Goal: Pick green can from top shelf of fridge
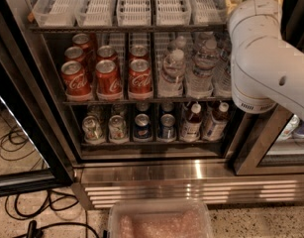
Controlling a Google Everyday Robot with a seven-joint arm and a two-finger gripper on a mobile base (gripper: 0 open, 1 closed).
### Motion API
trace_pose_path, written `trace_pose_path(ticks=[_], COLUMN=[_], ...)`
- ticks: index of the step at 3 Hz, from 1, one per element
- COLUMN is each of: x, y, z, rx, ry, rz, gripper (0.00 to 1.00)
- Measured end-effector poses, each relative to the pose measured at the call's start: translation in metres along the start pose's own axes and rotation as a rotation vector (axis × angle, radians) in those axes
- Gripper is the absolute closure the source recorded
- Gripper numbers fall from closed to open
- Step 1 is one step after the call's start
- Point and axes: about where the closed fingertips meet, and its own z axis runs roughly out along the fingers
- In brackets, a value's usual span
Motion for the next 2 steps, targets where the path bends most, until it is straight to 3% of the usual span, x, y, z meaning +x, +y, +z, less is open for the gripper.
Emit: trace_pose_path(ticks=[2], x=[-0.0023], y=[-0.0039], z=[0.0047], rx=[0.011], ry=[0.006], rz=[0.004], gripper=[0.31])
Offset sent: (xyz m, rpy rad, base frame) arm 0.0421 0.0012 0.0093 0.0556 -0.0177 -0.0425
